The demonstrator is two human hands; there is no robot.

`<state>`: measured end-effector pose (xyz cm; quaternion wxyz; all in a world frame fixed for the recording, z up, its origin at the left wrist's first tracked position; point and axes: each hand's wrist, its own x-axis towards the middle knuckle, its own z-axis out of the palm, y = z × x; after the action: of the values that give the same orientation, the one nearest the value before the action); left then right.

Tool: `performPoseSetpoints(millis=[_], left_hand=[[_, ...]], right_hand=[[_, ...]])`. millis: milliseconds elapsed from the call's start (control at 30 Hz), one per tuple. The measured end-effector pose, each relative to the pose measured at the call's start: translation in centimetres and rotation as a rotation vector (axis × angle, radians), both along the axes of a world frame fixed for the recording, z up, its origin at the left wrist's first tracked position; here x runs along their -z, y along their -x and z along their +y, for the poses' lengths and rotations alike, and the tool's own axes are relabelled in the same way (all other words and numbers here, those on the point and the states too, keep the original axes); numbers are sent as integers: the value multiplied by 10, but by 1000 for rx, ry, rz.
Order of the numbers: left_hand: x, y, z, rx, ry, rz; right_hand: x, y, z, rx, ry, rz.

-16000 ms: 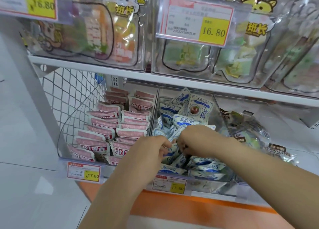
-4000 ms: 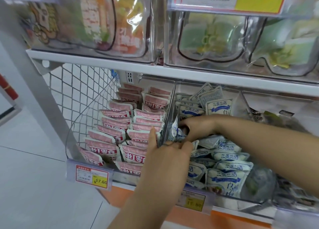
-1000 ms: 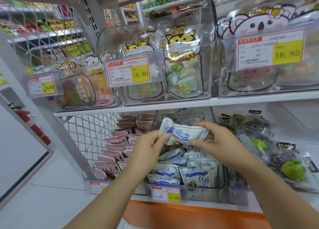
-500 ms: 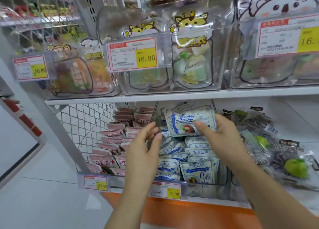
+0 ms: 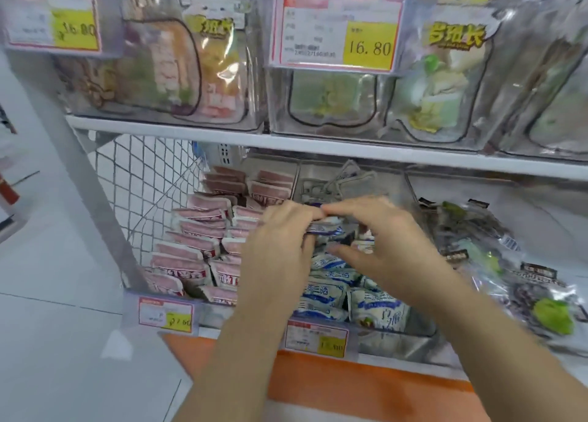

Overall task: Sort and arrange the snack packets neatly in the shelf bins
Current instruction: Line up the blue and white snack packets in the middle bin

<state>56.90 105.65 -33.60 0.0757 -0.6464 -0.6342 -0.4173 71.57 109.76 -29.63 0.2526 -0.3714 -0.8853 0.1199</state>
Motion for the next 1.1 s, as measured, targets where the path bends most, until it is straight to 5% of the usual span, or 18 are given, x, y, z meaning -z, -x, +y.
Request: performPoseSetpoints(millis=[167, 467, 533, 667, 833, 1000, 1100], left_hand=[[4, 11, 1, 62, -81, -226], [10, 36, -7, -67, 81, -291], [10, 37, -8, -65, 101, -300], [11, 41, -9, -51, 130, -317], [11, 41, -11, -37, 219, -277], [11, 40, -9, -40, 253, -273], [9, 39, -9, -30, 280, -277]], right_hand=[[8, 9, 14, 70, -130, 47], [19, 24, 60, 266, 124, 278], [29, 27, 68, 276, 187, 187], [44, 30, 80, 284, 31, -288], [37, 42, 91, 273, -214, -333], [41, 51, 105, 262, -145, -586], [25, 48, 104, 210, -38, -505]])
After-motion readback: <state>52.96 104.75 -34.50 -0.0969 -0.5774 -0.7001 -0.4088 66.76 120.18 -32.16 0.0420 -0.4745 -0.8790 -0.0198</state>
